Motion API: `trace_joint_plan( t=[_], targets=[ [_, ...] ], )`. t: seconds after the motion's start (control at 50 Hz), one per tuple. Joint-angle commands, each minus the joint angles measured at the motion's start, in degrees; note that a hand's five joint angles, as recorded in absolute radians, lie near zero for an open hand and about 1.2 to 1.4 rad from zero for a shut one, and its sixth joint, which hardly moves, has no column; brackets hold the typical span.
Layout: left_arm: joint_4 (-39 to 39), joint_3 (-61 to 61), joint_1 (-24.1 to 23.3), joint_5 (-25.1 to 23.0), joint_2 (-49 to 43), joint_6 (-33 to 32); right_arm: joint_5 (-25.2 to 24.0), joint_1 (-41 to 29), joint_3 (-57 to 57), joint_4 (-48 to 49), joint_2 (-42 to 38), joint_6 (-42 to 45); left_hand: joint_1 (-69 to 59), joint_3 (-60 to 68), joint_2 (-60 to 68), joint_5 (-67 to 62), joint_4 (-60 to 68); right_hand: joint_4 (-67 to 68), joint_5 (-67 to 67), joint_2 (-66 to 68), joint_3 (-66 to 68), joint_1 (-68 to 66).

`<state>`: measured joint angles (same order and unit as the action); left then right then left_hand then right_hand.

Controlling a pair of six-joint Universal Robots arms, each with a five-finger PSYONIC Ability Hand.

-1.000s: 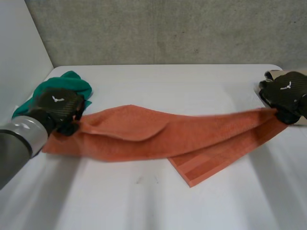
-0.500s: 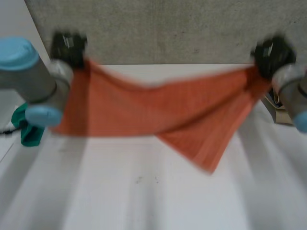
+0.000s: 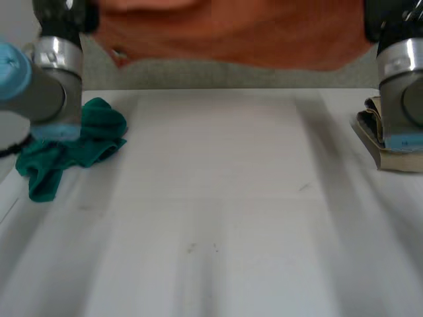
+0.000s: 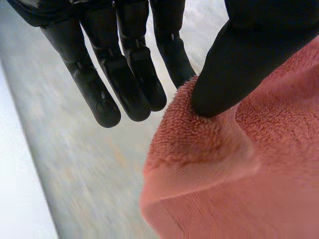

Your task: Fold the laundry.

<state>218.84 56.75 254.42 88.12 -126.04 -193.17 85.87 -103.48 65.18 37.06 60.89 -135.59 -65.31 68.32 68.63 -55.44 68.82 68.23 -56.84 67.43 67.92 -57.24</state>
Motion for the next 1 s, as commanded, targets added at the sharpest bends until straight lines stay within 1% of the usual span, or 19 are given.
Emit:
trace_joint_plan(
  t=[0.02,0.12,0.16,0.22,0.24,0.3,0.32,0.34,0.42,0.48,0.54,0.6,0.7,0.74,0.82,0.88,0.9,0.96,1.0],
  targets=[
    [-0.43,13.47,-0.15,-1.46,-1.31,0.96,-2.10,1.09,10.93,-1.28,-0.68,-4.33,-14.69,11.68,11.37,-14.56,11.18,11.77,-13.16,12.57,12.08,-22.76],
    [-2.35,22.07,0.03,-1.63,-2.28,0.35,-3.60,1.44,16.81,-5.23,-2.44,-4.33,-14.69,11.68,11.37,-14.56,11.18,11.77,-13.16,12.57,12.08,-22.76],
    [-4.02,24.37,-0.06,-1.63,-1.93,0.34,-4.21,1.70,19.44,-9.17,-2.01,-3.89,-14.69,11.68,11.37,-14.56,11.18,11.77,-13.16,12.57,12.08,-22.76],
    [-10.95,28.41,0.03,-1.72,0.70,0.08,-5.27,2.67,21.83,-16.82,-1.13,-2.49,-14.69,11.68,11.37,-14.56,11.18,11.77,-13.16,12.57,12.08,-22.76],
    [-15.76,30.07,0.03,-1.81,3.23,-0.44,-5.53,3.45,22.36,-19.28,-0.69,-1.79,-14.69,11.68,11.37,-14.56,11.18,11.77,-13.16,12.57,12.08,-22.76],
    [-24.39,32.28,0.29,-1.81,7.46,-2.02,-6.50,6.88,24.38,-31.66,3.26,3.39,-14.69,11.68,11.37,-14.56,11.18,11.77,-13.16,12.57,12.08,-22.76],
    [-30.08,33.85,0.64,-1.90,10.00,-3.34,-6.68,7.67,24.82,-35.26,4.75,5.23,-14.69,11.68,11.37,-14.56,11.18,11.77,-13.16,12.57,12.08,-22.76],
    [-32.75,34.74,0.73,-1.98,11.16,-4.13,-7.29,9.33,25.61,-42.70,7.55,8.38,-14.69,11.68,11.37,-14.56,11.18,11.77,-13.16,12.57,12.08,-22.76],
    [-43.13,40.27,0.99,-1.99,17.92,-9.66,-7.73,13.56,28.16,-59.26,13.19,15.69,-14.69,11.68,11.37,-14.56,11.18,11.77,-13.16,12.57,12.08,-22.76],
    [-49.19,45.72,0.99,-1.90,23.63,-16.34,-7.65,15.32,29.74,-65.33,16.70,19.64,-14.69,11.68,11.37,-14.56,11.18,11.77,-13.16,12.57,12.08,-22.76],
    [-54.02,50.02,1.08,-1.81,28.72,-22.74,-7.73,17.16,31.41,-67.20,19.87,22.47,-14.69,11.68,11.37,-14.56,11.18,11.77,-13.16,12.57,12.08,-22.76],
    [-55.97,51.88,0.65,-1.72,31.38,-25.58,-8.43,19.54,32.47,-67.12,21.64,23.70,-14.69,11.68,11.37,-14.56,11.18,11.77,-13.16,12.57,12.08,-22.76],
    [-51.78,50.84,0.47,-1.81,32.44,-26.90,-12.21,19.72,32.65,-64.75,21.20,23.54,-14.69,11.68,11.37,-14.56,11.18,11.77,-13.16,12.57,12.08,-22.76],
    [-48.44,49.78,0.21,-1.72,32.00,-26.82,-13.27,19.37,32.38,-59.75,18.93,22.74,-14.69,11.68,11.37,-14.56,11.18,11.77,-13.16,12.57,12.08,-22.76],
    [-36.68,45.40,-1.90,-1.11,24.82,-23.67,-11.69,18.49,30.10,-47.98,12.16,19.50,-14.69,11.68,11.37,-14.56,11.18,11.77,-13.16,12.57,12.08,-22.76],
    [-30.86,42.23,-2.61,-0.58,20.59,-21.11,-8.71,16.12,27.55,-39.63,7.85,15.72,-14.69,11.68,11.37,-14.56,11.18,11.77,-13.16,12.57,12.08,-22.76],
    [-27.53,40.13,-2.87,0.03,17.53,-19.62,-8.09,15.33,26.94,-37.78,6.97,15.01,-14.69,11.68,11.37,-14.56,11.18,11.77,-13.16,12.57,12.08,-22.76],
    [-23.29,36.26,-3.14,1.87,12.50,-18.47,-5.45,12.69,23.43,-31.36,2.32,13.60,-14.69,11.68,11.37,-14.56,11.18,11.77,-13.16,12.57,12.08,-22.76],
    [-20.04,31.60,-3.57,4.86,7.32,-18.38,-3.88,11.55,20.54,-27.59,-1.63,13.51,-14.69,11.68,11.37,-14.56,11.18,11.77,-13.16,12.57,12.08,-22.76]
  ],
)
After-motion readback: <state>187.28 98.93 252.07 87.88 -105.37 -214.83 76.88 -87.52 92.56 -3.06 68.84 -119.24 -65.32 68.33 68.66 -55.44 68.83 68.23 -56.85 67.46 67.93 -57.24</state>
